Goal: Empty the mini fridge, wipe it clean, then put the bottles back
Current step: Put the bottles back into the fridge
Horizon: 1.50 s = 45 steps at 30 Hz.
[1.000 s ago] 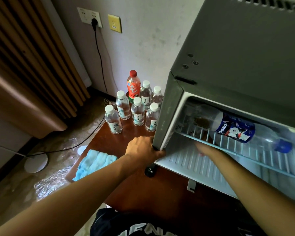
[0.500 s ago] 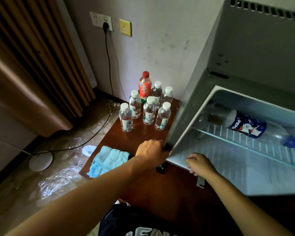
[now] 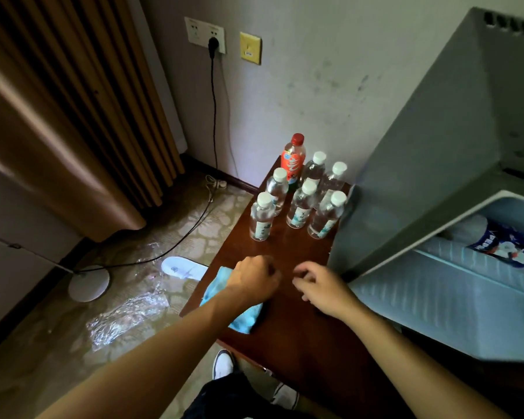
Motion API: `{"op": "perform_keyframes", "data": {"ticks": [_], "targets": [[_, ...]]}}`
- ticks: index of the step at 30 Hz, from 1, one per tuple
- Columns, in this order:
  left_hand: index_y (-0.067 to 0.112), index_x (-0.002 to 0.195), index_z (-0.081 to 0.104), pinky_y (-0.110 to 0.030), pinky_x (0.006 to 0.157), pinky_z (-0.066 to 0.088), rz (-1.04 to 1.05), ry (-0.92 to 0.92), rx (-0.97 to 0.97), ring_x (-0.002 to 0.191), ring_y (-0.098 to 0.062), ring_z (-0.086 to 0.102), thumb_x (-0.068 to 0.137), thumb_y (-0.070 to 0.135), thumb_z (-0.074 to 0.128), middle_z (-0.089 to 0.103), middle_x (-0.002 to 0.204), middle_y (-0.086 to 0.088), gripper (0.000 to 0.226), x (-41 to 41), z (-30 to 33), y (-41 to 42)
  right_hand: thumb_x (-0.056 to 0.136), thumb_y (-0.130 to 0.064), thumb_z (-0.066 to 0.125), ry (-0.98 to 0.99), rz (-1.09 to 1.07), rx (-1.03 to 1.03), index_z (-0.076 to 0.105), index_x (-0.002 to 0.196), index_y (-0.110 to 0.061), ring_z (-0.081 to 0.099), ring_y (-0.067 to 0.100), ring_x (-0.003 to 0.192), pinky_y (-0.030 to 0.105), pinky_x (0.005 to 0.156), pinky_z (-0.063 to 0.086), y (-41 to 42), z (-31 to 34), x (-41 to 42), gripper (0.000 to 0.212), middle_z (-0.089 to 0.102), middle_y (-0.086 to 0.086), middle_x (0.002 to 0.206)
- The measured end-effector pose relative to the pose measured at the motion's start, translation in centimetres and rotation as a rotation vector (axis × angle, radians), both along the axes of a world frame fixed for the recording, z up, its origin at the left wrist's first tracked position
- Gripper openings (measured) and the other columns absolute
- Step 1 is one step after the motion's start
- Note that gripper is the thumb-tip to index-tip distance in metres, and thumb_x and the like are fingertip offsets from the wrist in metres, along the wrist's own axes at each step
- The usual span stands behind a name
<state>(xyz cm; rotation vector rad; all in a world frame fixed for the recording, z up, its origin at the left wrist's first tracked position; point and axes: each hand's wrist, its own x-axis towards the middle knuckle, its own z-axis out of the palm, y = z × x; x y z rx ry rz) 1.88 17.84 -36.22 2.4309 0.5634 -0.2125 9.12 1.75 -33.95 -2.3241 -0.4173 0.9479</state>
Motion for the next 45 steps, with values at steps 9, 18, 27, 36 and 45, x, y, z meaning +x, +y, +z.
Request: {"op": "perform_keyframes", "data": {"ticks": [9,18,27,36,45], "targets": [[0.030,0.086,0.054,-0.028,0.065,0.039,0.030,-0.012,-0.052,0.077,-0.016,0.057,0.091,0.038,0.056,0.062,0.083,0.007,0.010,-1.0,0.4,8.0,0.092,-0.031,0.058,-0.357,0.048,-0.024,0.020,0.148,-0.038,0.052,0.027,0.121,0.040,0.093,0.045,11.4,3.3,4.4,0.068,0.049,0.006,0.137],[0.024,0.098,0.061,-0.028,0.067,0.040,0.059,-0.008,-0.038,0.088,-0.021,0.064,0.089,0.034,0.055,0.069,0.094,0.003,0.014,-3.0,0.5,12.8,0.093,-0.032,0.056,-0.614,0.212,-0.211,0.040,0.124,-0.023,0.059,0.031,0.108,0.039,0.079,0.048,14.9,1.9,4.8,0.037,0.056,0.009,0.128],[0.025,0.110,0.055,-0.036,0.078,0.050,-0.095,0.054,-0.027,0.099,-0.027,0.063,0.088,0.043,0.057,0.069,0.105,0.000,0.028,-1.3,-0.4,11.5,0.093,-0.040,0.055,-0.631,0.090,-0.212,0.042,0.108,-0.022,0.064,0.030,0.097,0.034,0.072,0.044,12.7,1.5,1.4,0.027,0.067,0.007,0.107],[0.027,0.131,0.038,-0.040,0.090,0.047,-0.171,0.136,-0.126,0.112,-0.033,0.059,0.077,0.050,0.074,0.051,0.119,-0.005,0.069,0.0,-1.8,6.4,0.081,-0.041,0.063,-0.531,-0.304,0.122,0.047,0.087,-0.029,0.063,0.020,0.078,0.038,0.068,0.052,8.3,6.3,-3.4,0.021,0.065,-0.006,0.081],[0.047,0.106,0.050,-0.013,0.073,0.049,-0.148,-0.039,-0.451,0.088,0.009,0.063,0.059,0.050,0.087,0.067,0.095,0.030,0.060,0.2,-1.8,2.6,0.074,-0.038,0.072,-0.426,-0.602,0.369,0.056,0.084,-0.029,0.061,0.000,0.073,0.012,0.054,0.043,1.9,7.2,-4.4,0.021,0.063,-0.018,0.077]]}}
